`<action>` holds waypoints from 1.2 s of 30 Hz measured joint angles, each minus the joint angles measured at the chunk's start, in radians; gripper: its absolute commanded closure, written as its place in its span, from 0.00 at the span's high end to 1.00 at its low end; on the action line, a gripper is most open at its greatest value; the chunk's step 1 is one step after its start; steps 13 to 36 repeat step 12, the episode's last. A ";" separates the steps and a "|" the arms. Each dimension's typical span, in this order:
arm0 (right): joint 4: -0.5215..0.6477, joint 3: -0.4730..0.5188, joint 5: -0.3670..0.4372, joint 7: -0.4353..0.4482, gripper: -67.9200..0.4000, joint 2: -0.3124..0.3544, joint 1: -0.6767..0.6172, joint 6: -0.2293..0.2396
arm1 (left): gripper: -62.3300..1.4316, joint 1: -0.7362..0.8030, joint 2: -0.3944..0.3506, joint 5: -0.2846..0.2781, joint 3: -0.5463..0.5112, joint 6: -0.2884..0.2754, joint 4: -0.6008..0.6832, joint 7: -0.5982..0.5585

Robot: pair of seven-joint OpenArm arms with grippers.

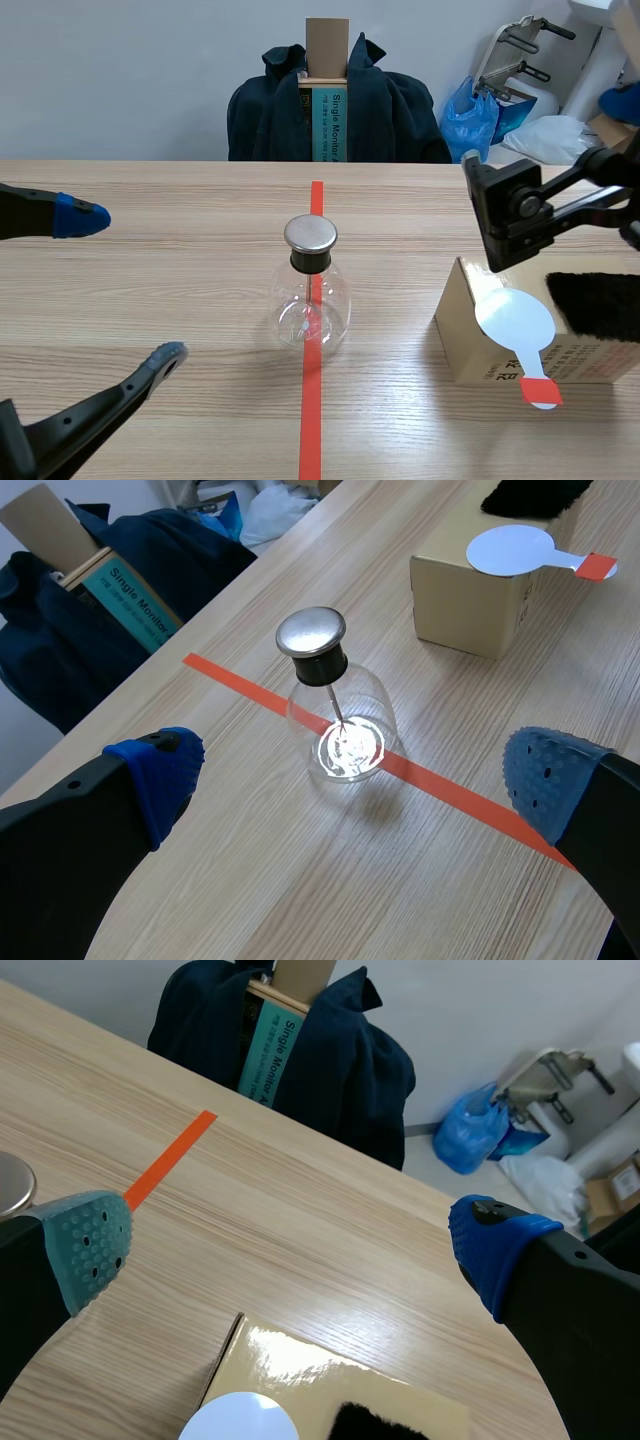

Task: Do the electroscope experiment.
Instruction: 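Return to the home posture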

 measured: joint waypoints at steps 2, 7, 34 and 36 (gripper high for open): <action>0.000 -0.002 -0.054 0.000 0.99 -0.034 0.000 0.040 | 1.00 -0.003 0.000 0.000 0.000 0.000 0.000 0.000; 0.000 -0.013 -0.112 0.000 0.99 -0.098 0.000 0.055 | 1.00 -0.003 0.000 0.000 0.000 0.000 0.000 0.000; 0.000 -0.013 -0.126 0.000 0.99 -0.116 0.000 0.116 | 1.00 -0.003 0.000 0.000 0.000 0.000 0.000 0.001; 0.000 -0.013 -0.126 0.000 0.99 -0.116 0.000 0.116 | 1.00 -0.003 0.000 0.000 0.000 0.000 0.000 0.001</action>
